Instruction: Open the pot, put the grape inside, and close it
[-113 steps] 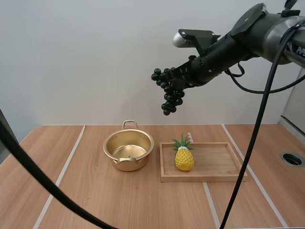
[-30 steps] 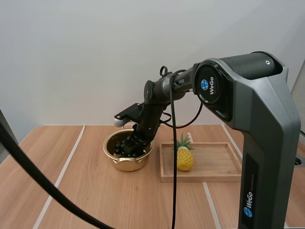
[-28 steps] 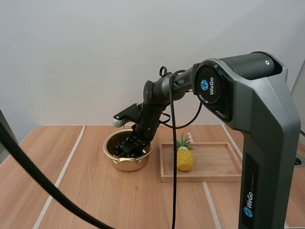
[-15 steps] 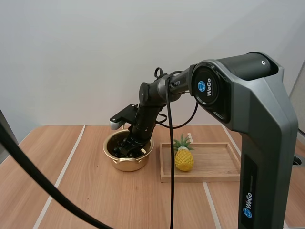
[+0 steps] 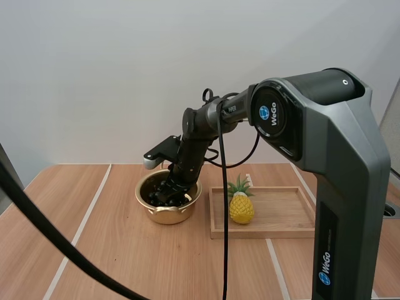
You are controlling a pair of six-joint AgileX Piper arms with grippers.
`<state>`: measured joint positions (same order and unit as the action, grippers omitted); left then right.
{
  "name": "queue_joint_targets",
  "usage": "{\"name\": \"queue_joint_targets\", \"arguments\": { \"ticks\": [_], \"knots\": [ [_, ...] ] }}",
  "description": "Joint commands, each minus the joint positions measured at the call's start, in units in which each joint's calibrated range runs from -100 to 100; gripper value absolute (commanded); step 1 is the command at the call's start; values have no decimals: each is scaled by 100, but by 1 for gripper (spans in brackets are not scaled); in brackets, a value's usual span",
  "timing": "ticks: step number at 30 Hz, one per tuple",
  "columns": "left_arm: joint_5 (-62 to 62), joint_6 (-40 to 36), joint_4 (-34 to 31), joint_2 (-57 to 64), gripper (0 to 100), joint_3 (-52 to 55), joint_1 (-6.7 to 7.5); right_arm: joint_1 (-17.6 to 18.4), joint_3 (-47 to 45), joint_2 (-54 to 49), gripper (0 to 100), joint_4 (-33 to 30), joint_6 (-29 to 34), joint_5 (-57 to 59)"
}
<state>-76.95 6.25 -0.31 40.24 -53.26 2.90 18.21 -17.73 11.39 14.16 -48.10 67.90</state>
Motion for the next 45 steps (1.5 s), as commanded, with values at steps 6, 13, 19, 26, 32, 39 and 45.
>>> {"name": "queue_joint_targets", "arguments": {
  "ticks": [6, 13, 19, 26, 32, 39, 45],
  "knots": [
    [-107, 22, -88, -26, 0, -12, 5, 6, 11, -48, 100, 70, -2, -133],
    [-88, 96, -88, -26, 0, -12, 5, 6, 182, -48, 100, 180, 84, -133],
    [-88, 96, -121, -26, 0, -12, 5, 6, 573, -48, 100, 180, 380, -61],
    [-88, 132, -122, -26, 0, -12, 5, 6, 1120, -48, 100, -16, 380, 922],
    [-88, 132, -122, -26, 0, -12, 5, 6, 1770, -259, 100, -696, 945, 1393],
    [-88, 132, -122, -26, 0, -12, 5, -247, 1929, -1119, 100, -565, 1855, -42],
    [-88, 132, -122, -26, 0, -12, 5, -690, 1929, -1981, 100, -460, 1905, -664]
  ]
}}
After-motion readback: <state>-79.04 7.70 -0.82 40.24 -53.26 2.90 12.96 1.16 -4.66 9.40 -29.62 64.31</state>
